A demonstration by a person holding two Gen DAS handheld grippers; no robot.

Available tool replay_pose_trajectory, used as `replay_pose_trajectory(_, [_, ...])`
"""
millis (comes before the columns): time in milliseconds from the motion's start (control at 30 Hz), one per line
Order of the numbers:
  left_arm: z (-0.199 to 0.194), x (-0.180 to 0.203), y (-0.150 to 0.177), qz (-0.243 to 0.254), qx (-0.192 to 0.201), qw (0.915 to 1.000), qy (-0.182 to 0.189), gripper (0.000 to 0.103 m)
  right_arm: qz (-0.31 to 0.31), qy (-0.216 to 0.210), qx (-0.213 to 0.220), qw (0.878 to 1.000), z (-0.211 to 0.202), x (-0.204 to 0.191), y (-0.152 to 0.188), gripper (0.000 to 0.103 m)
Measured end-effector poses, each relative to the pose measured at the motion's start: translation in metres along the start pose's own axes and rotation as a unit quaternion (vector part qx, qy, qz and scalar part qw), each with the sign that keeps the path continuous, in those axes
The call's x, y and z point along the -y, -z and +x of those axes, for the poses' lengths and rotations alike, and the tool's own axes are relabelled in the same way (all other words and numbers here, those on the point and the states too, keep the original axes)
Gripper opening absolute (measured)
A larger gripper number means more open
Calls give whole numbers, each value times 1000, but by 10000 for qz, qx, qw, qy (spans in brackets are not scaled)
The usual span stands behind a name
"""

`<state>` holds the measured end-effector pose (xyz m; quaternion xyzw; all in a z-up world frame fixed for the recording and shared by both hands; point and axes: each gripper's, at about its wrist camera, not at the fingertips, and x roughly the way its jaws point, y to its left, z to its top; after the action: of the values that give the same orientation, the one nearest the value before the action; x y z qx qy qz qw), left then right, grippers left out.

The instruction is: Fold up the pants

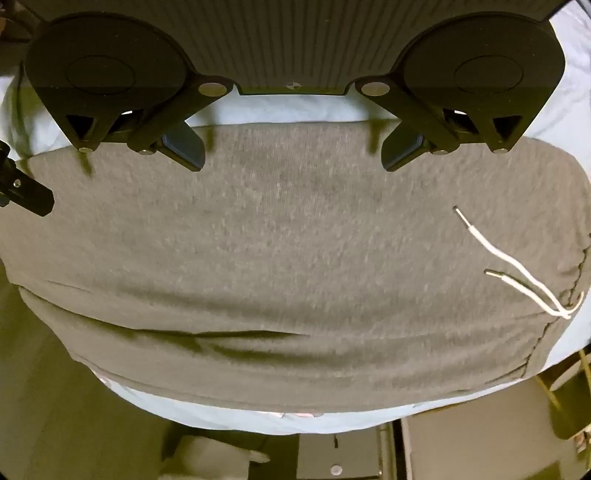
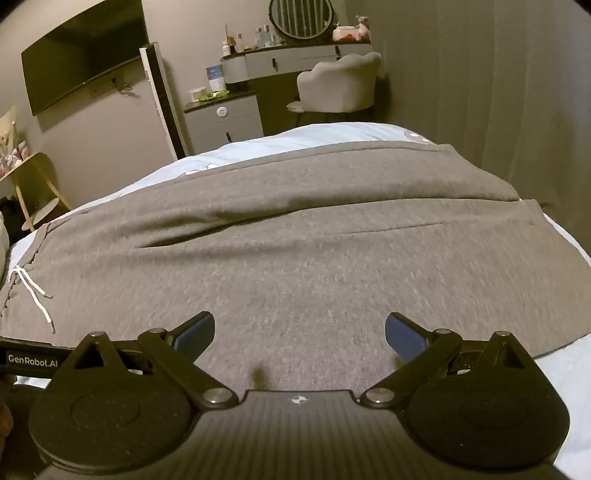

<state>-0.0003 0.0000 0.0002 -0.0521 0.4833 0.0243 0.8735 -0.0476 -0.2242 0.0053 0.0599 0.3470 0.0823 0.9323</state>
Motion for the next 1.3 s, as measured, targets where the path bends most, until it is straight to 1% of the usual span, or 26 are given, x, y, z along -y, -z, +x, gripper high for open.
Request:
replay_pose_trajectory(200, [-3,1,1,81,-24,10000,16,103,10,4,13,10000,0,1,0,99])
replay_pose_trajectory(233, [3,-5,1,9,-38,10000,-33,103,13,2,17,10000,0,1,0,99])
replay_pose_trajectory(400, [6,-5,0,9,-78,10000,-41,103,36,-14,0,10000,3,1,0,99])
replay_pose_trajectory(433, [7,-5,-1,6,-84,10000,-36,103,41,-10,1,10000,0,7,-2,99])
replay_pose_trajectory(700, [3,-4,2,-49,-62,10000,-55,103,100,14,-14,9999,0,2,0,99])
replay_pose_trajectory(1300, [5,-4,2,-83,-119,9999,-53,103,148,3,-31,9999,1,5,0,99])
